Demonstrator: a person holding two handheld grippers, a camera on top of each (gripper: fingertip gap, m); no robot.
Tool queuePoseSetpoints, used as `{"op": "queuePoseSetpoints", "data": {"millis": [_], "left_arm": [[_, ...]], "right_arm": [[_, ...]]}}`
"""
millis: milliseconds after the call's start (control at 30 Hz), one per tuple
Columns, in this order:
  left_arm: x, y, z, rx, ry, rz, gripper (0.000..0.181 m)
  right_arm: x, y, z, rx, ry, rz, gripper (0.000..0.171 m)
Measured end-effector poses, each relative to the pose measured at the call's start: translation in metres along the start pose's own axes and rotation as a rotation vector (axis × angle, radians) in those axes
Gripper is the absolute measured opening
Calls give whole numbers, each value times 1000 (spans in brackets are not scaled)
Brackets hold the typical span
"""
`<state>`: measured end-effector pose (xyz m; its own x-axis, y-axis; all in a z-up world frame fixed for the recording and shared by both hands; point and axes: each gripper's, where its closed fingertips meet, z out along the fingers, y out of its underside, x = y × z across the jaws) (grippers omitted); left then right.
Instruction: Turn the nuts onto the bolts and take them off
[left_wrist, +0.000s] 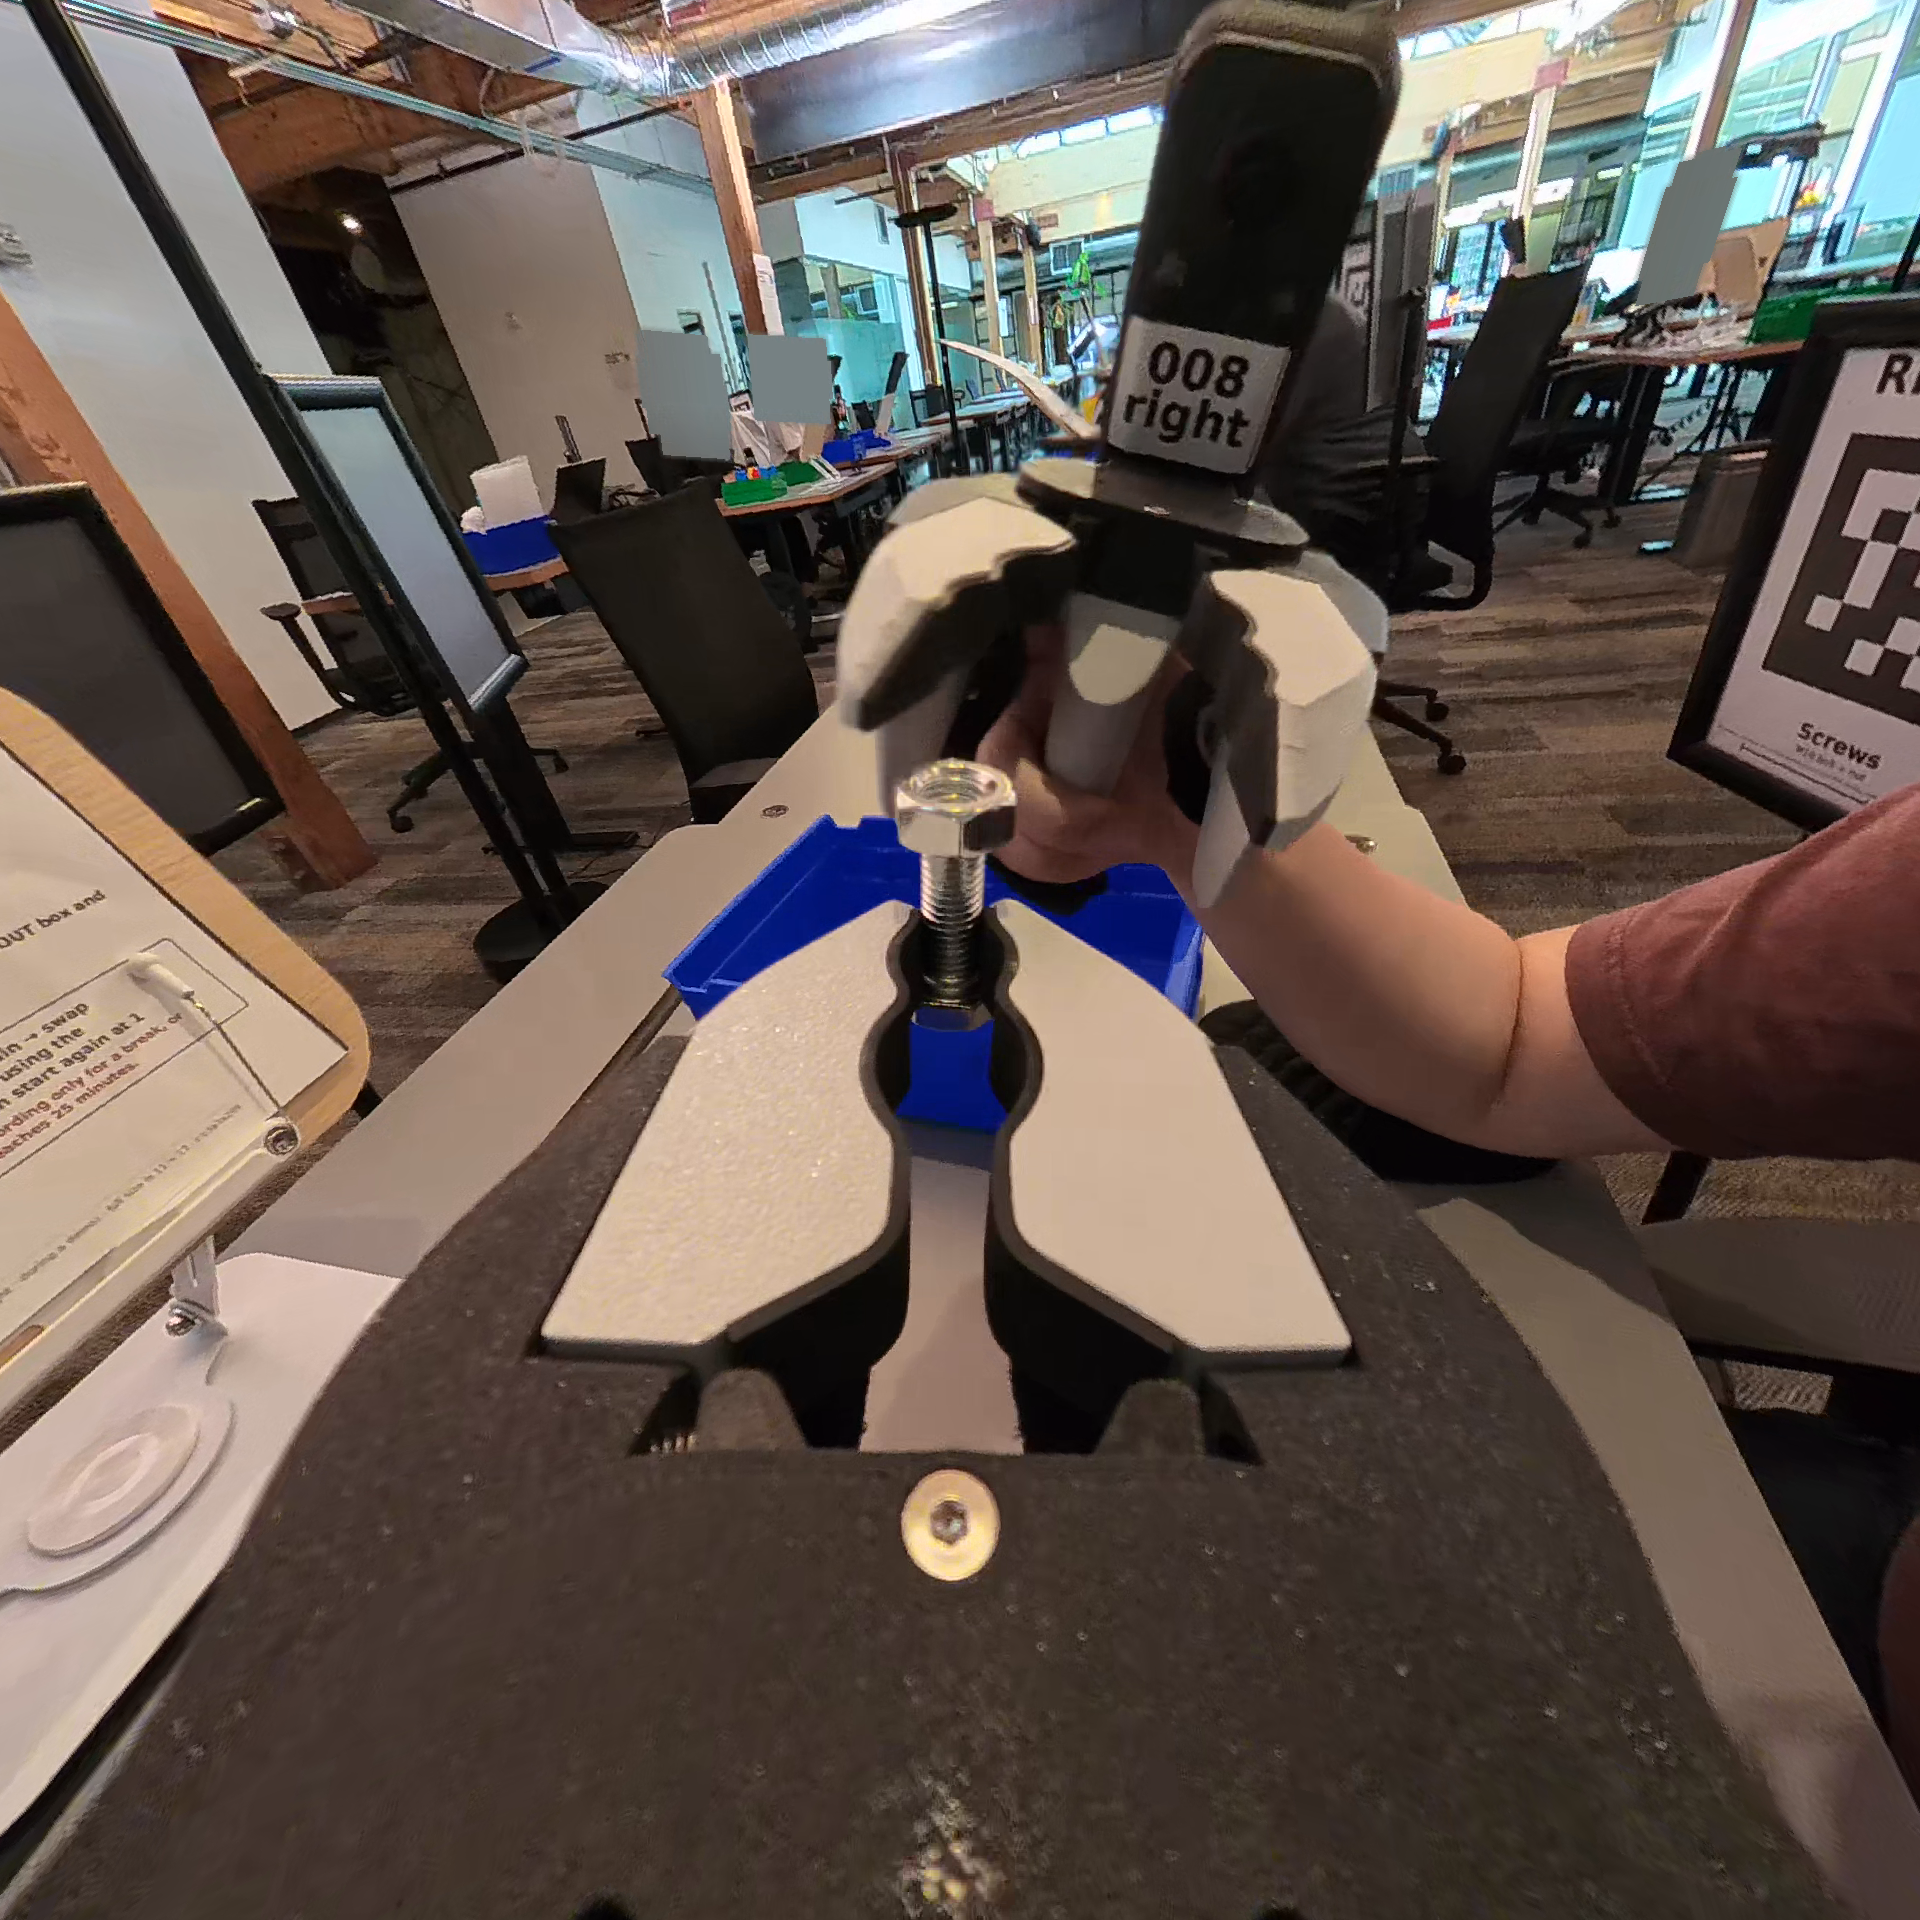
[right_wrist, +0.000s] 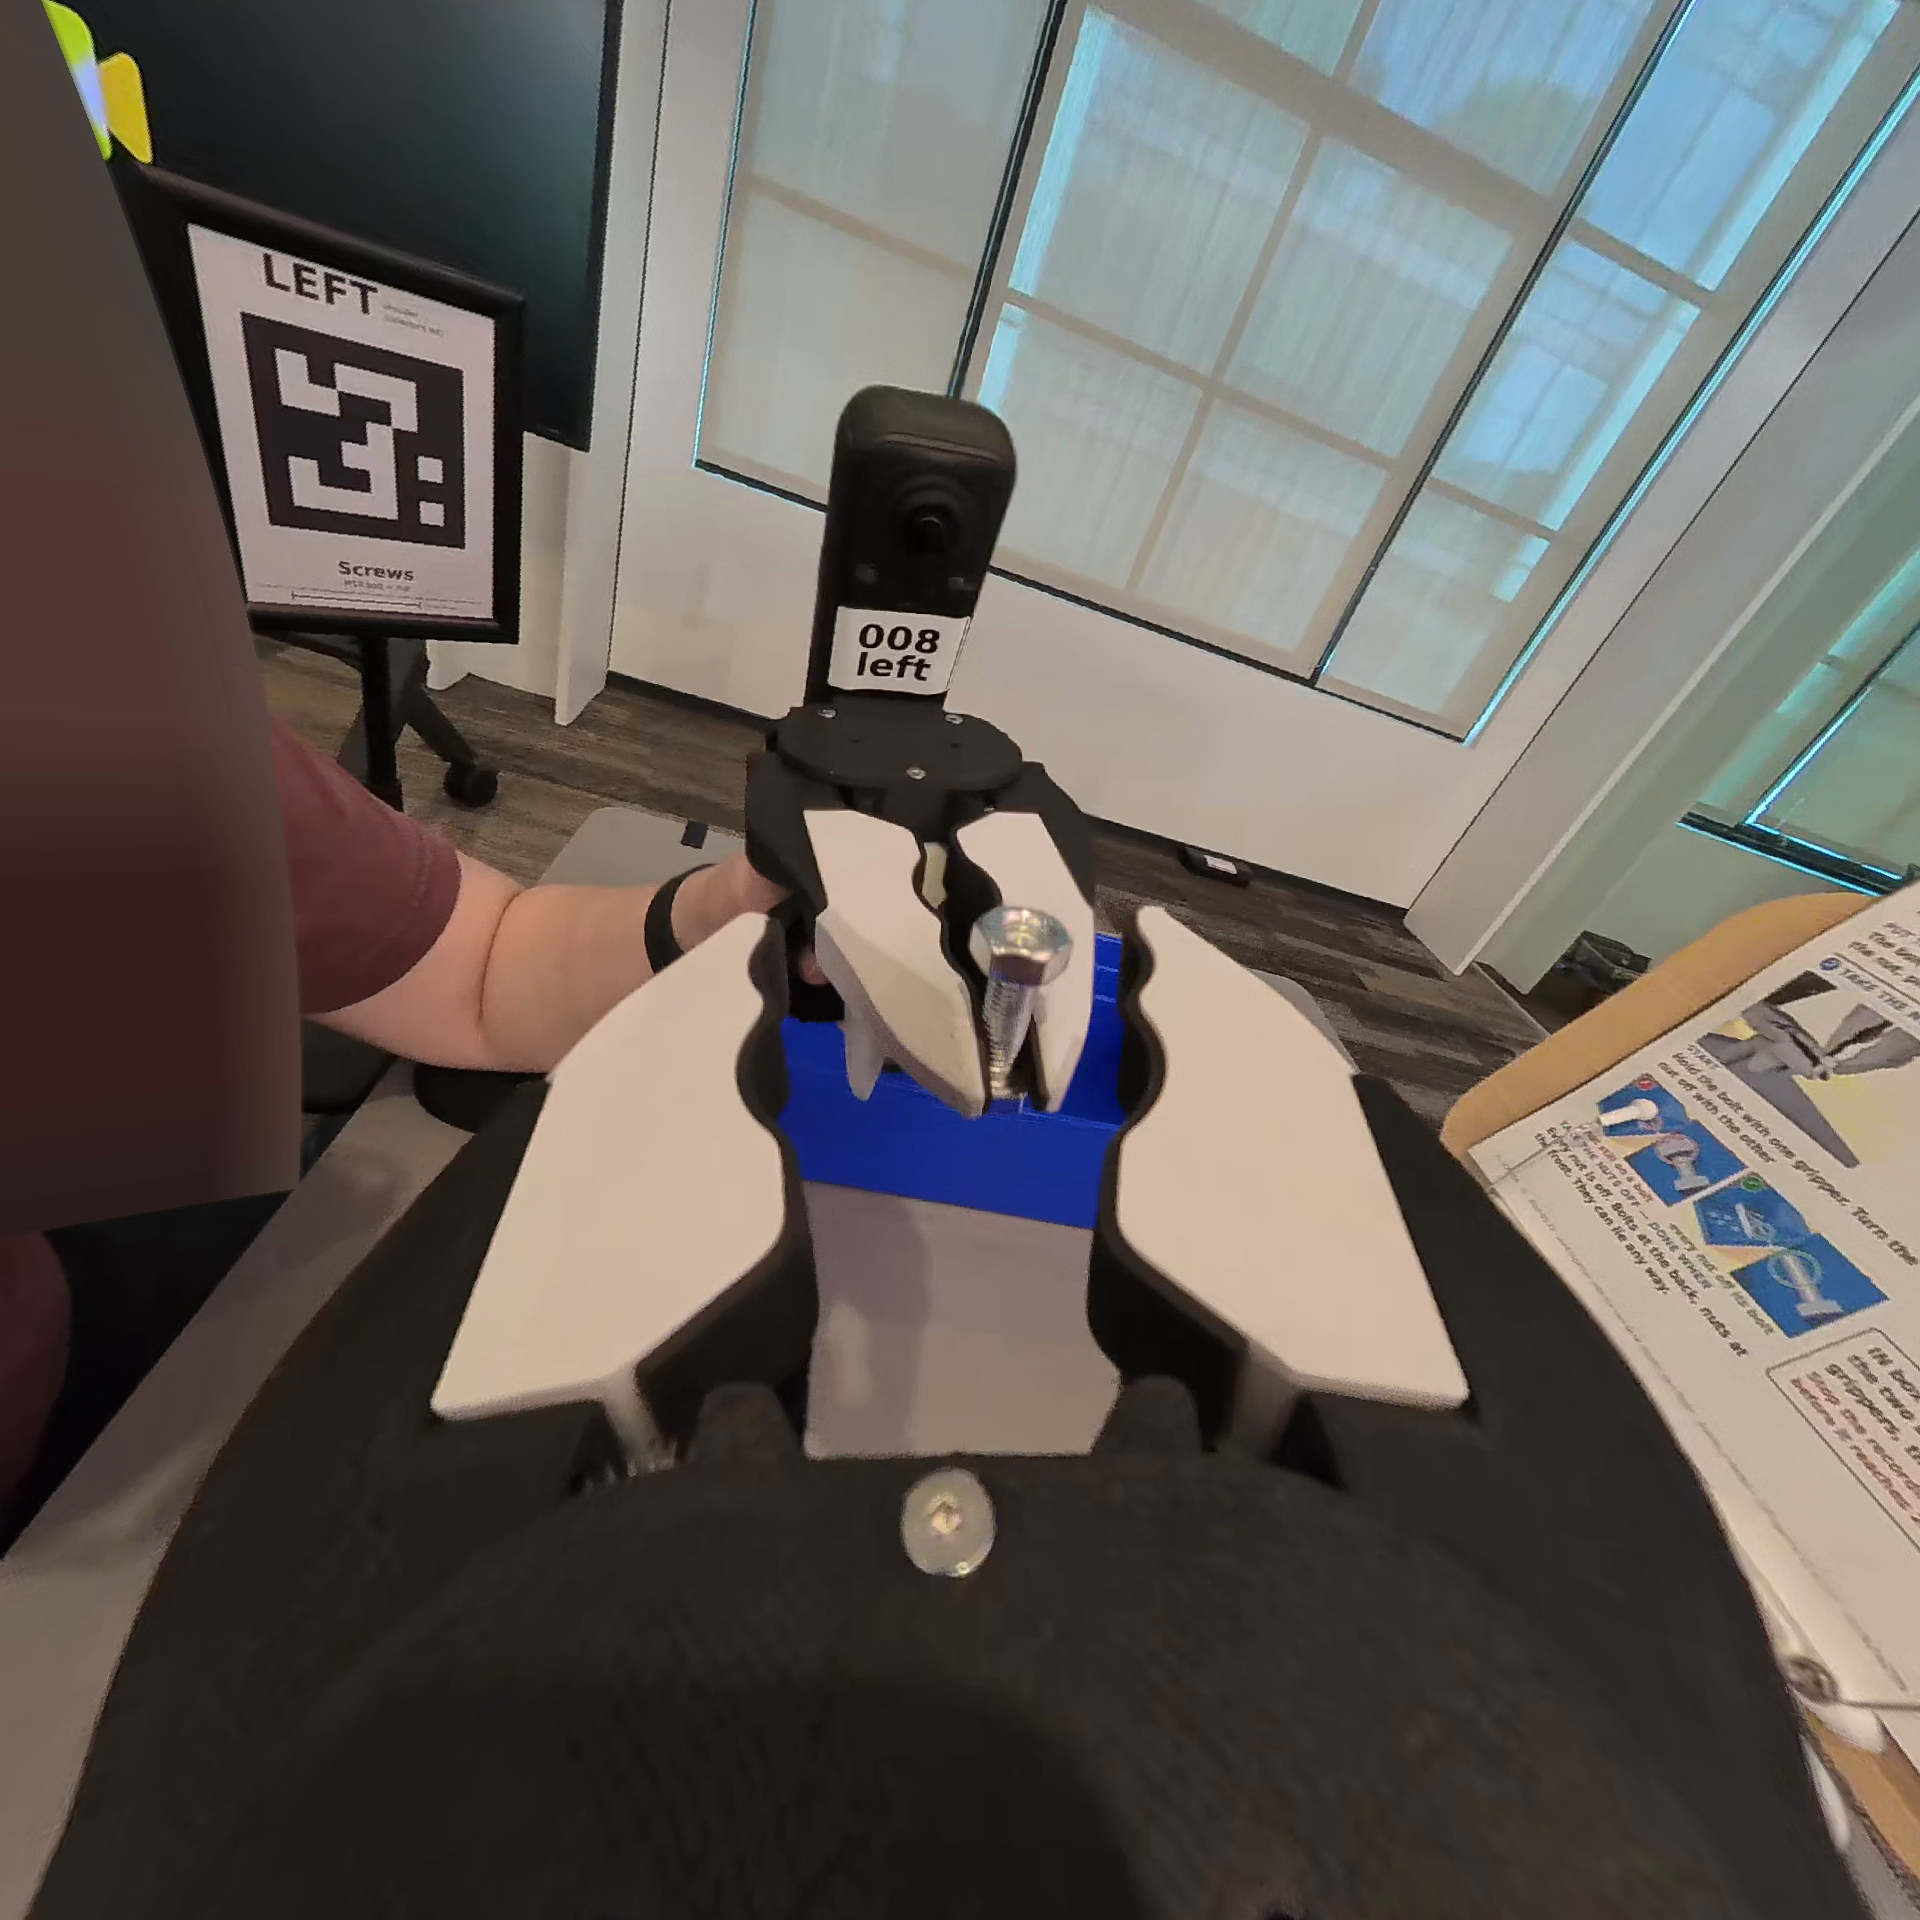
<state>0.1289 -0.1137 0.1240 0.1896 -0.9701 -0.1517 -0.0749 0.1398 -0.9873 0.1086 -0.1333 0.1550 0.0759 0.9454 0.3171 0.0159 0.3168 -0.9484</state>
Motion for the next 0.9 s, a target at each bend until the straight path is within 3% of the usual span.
{"op": "queuePoseSetpoints", "data": {"millis": [167,233,300,433,567,600,667,700,900], "left_arm": [[-2,2,1,-15,-26,23,9],[-7,-1,-3,0,-43,5,9],[-12,-2,-7,7,-60,-9,9],[-5,-2,-4,11,-17,-16,9],[-1,1,0,-14,-25,21,9],[-4,1,-1,-15,-38,18,9],[-9,-2,-5,1,-49,-2,9],[-12,-3,-7,9,-58,-15,9],[-4,-1,-2,11,3,-34,9]], "right_arm": [[-8,9,5,-74,-27,-28,64],[-12,4,-1,-62,-45,-46,48],[-14,-4,-4,-14,-58,-21,47],[-4,3,4,-36,7,-20,65],[-10,9,11,-61,-26,-24,71],[-9,9,9,-69,-16,-37,71],[-11,4,1,-58,-25,-58,48],[-14,-2,-3,-31,-45,-46,46],[0,-2,1,0,26,1,68]]}}
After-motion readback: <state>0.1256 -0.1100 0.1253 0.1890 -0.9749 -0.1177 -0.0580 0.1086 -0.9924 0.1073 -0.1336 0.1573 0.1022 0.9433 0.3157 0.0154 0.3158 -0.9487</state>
